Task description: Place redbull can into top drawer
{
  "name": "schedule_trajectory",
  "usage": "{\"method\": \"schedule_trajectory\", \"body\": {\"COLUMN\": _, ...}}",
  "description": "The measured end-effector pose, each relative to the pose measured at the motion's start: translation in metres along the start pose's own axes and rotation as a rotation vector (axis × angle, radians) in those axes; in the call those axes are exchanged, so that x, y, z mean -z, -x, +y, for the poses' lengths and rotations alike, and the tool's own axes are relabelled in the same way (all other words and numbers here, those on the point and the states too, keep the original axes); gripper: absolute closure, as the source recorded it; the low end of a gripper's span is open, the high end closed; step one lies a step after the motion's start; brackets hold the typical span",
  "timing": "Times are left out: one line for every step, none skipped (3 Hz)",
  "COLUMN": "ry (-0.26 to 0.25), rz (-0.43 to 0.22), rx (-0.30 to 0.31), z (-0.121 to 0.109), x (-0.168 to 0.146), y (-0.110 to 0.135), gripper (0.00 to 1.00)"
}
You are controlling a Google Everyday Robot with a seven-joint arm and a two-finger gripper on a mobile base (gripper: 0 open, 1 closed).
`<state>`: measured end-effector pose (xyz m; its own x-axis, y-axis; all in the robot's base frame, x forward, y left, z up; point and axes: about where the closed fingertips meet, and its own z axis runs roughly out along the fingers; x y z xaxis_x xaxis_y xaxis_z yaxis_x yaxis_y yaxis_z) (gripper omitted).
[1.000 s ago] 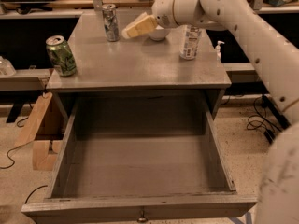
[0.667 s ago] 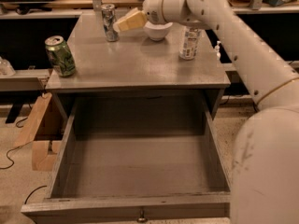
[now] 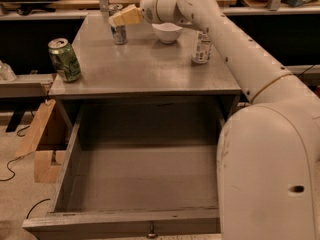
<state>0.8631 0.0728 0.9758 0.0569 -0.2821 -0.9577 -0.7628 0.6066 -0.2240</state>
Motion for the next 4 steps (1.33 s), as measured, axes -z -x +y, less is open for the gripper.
{"method": "schedule_trajectory", "body": {"ry": -0.038, "rz": -0.024, "rx": -0.064, "z": -0.004, "x": -0.023, "y": -0.006, "gripper": 0.0}}
{"method": "schedule_trajectory", "body": {"ry": -0.074, "rz": -0.05, "rx": -0.097, "z": -0.009, "x": -0.037, "y": -0.011, "gripper": 0.0}}
{"method": "schedule_trajectory", "body": {"ry": -0.099, "rz": -0.063, "rx": -0.119, "z": -0.014, "x": -0.048, "y": -0.014, "gripper": 0.0}}
{"method": "schedule_trajectory", "body": {"ry": -0.119, "rz": -0.065, "rx": -0.143, "z": -0.017, "x": -0.057, "y": -0.017, "gripper": 0.0}}
